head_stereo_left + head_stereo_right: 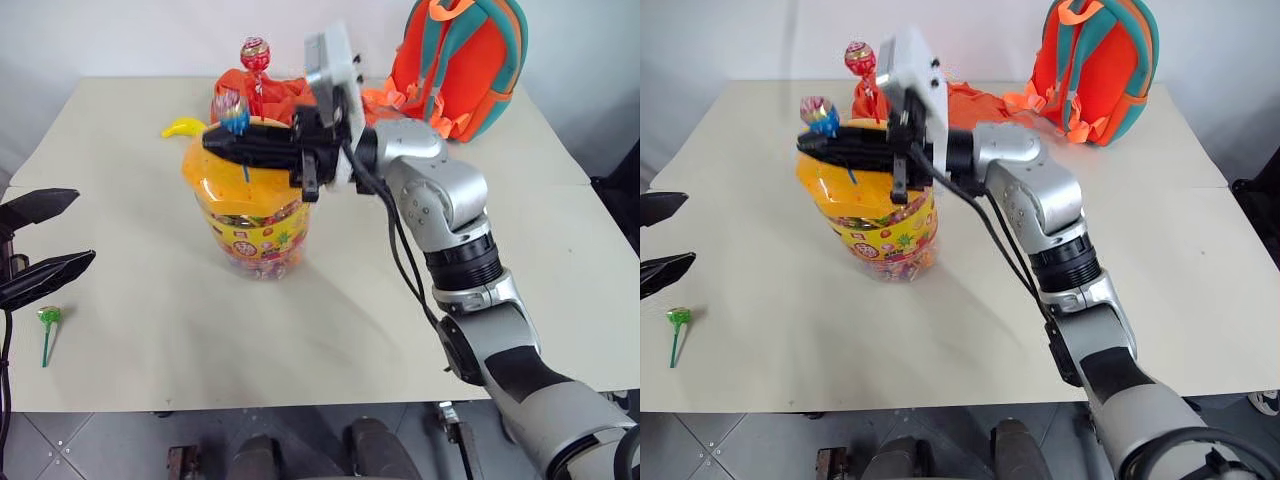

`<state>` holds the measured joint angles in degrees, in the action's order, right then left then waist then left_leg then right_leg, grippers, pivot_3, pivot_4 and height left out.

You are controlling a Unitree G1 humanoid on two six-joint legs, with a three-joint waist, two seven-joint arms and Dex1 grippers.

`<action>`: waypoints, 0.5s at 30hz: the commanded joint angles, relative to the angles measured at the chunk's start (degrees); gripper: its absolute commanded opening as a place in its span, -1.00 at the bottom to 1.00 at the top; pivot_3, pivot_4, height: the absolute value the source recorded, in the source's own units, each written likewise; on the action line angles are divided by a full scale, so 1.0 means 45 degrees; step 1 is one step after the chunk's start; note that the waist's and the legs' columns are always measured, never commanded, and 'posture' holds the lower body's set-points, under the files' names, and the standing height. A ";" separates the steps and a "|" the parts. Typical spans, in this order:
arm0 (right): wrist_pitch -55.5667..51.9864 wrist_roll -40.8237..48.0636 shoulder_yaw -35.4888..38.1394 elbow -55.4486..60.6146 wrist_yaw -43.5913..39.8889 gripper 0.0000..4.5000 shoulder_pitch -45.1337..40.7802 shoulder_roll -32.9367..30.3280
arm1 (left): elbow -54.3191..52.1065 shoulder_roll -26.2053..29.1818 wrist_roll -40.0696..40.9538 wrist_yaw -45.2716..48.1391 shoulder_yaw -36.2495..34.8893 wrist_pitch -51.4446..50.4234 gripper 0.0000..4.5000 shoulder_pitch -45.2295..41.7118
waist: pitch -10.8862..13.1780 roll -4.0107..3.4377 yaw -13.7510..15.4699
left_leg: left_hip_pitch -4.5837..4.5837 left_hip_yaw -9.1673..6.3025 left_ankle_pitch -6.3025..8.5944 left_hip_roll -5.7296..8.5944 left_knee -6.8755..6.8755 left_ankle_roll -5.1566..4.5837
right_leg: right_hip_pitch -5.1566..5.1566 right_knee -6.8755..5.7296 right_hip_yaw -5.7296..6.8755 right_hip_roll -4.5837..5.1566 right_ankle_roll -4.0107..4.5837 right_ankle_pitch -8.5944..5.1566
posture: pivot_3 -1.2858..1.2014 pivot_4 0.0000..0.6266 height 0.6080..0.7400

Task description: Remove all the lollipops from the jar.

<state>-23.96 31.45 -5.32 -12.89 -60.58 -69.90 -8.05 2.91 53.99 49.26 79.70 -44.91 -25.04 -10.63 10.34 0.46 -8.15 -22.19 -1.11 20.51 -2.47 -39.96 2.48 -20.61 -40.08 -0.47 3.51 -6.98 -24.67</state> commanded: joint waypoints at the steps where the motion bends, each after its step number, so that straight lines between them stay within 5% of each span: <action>1: -0.0058 0.0976 0.1497 -0.0285 0.0348 -0.99 -0.1039 -0.0090 | -0.0260 0.0022 0.0449 -0.0009 -0.0166 0.0098 1.00 -0.0174 | 0.0000 0.0000 -0.0001 | 0.0000 0.0000 0.0000 0.0002 0.0001 0.0000 | 0.0000 0.0002 0.0001 0.0000 0.0000 0.0000 | 0.03 -0.52 1.00; 9: -0.2221 0.0407 0.2083 -0.0481 0.0625 -0.99 -0.1076 -0.3567 | -0.0104 0.0153 0.0437 -0.0031 -0.0500 0.0282 1.00 -0.0039 | 0.0000 0.0001 0.0094 | -0.0003 -0.0011 0.0002 0.0044 0.0006 -0.0003 | 0.0017 0.0011 -0.0004 0.0030 0.0001 0.0001 | 0.03 -0.52 1.00; 15: -0.5362 -0.1086 0.0779 0.0375 0.1027 -0.99 0.1223 -0.7256 | -0.0482 0.0050 0.0728 0.0117 -0.0683 0.0036 1.00 0.0423 | -0.0001 0.0002 0.0131 | -0.0006 -0.0002 0.0006 0.0044 0.0032 -0.0011 | 0.0025 0.0039 -0.0026 0.0032 0.0001 0.0001 | 0.03 -0.52 1.00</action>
<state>-45.87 28.62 -0.59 -13.18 -56.71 -65.62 -38.93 2.57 54.00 50.66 80.09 -46.39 -25.00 -8.80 10.34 0.47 -7.55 -22.23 -1.10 20.53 -2.27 -39.78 2.43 -20.49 -39.82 -0.65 3.67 -6.98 -24.67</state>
